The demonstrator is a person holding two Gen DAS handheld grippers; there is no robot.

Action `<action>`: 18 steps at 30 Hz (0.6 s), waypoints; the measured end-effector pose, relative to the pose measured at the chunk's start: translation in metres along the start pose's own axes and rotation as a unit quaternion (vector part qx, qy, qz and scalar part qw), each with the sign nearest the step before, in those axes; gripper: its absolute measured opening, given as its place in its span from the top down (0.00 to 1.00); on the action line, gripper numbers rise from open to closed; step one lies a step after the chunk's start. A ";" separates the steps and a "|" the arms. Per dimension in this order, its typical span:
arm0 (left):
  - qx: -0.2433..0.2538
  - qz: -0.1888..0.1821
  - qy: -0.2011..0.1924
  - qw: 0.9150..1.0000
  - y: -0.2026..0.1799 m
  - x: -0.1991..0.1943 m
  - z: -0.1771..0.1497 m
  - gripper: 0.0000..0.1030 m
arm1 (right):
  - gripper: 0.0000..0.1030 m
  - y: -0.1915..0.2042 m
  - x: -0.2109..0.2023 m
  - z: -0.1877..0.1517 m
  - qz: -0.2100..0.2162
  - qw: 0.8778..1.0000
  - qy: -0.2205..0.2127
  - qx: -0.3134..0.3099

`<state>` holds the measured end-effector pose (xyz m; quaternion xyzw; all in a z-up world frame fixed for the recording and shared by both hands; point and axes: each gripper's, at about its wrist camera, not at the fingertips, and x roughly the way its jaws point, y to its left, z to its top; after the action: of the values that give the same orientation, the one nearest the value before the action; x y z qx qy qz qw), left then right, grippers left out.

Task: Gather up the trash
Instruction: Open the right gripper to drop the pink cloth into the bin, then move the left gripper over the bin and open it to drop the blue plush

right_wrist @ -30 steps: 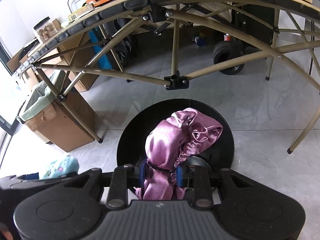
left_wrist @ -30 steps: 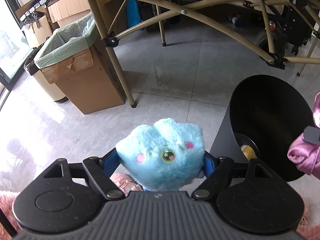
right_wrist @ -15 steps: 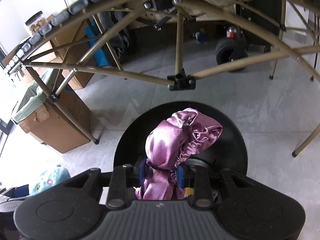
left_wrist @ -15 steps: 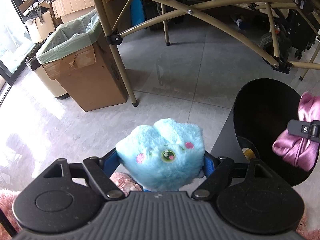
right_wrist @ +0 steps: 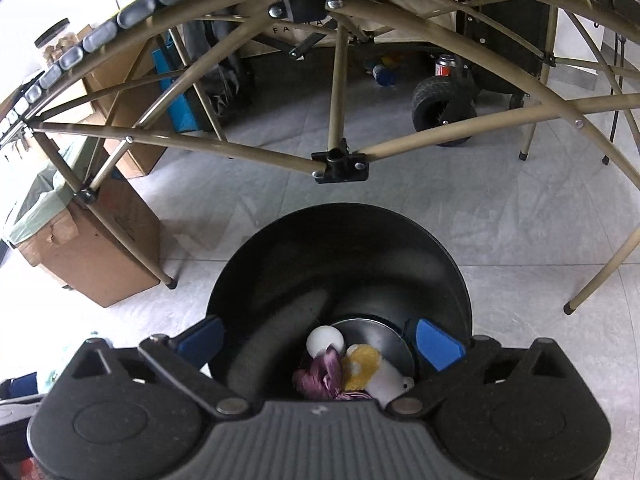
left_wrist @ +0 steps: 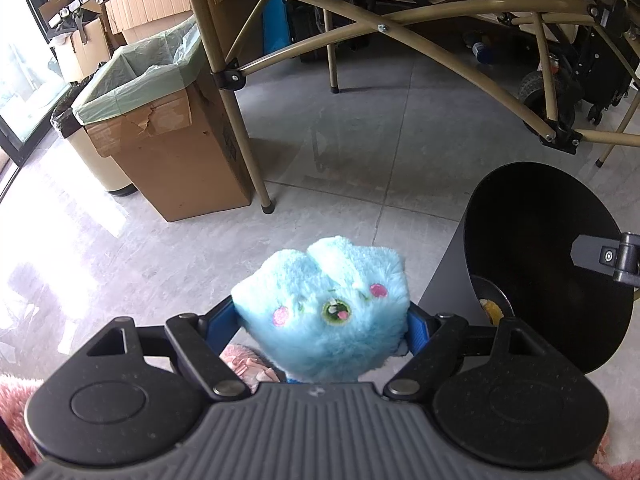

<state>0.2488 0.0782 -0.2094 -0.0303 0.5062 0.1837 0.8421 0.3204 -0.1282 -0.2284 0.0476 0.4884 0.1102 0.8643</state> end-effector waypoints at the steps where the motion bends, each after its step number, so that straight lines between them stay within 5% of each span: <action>1: 0.000 -0.001 0.000 1.000 0.000 0.000 0.000 0.21 | 0.00 0.000 -0.001 0.000 0.000 1.000 -0.001 0.000; 18: 0.022 -0.027 -0.017 0.999 -0.020 -0.012 0.000 0.21 | 0.00 -0.023 -0.027 0.010 -0.031 0.999 -0.025 0.014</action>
<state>0.2508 0.0559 -0.2016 -0.0218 0.4951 0.1504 0.8555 0.3183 -0.1567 -0.2048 0.0476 0.4690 0.0750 0.8787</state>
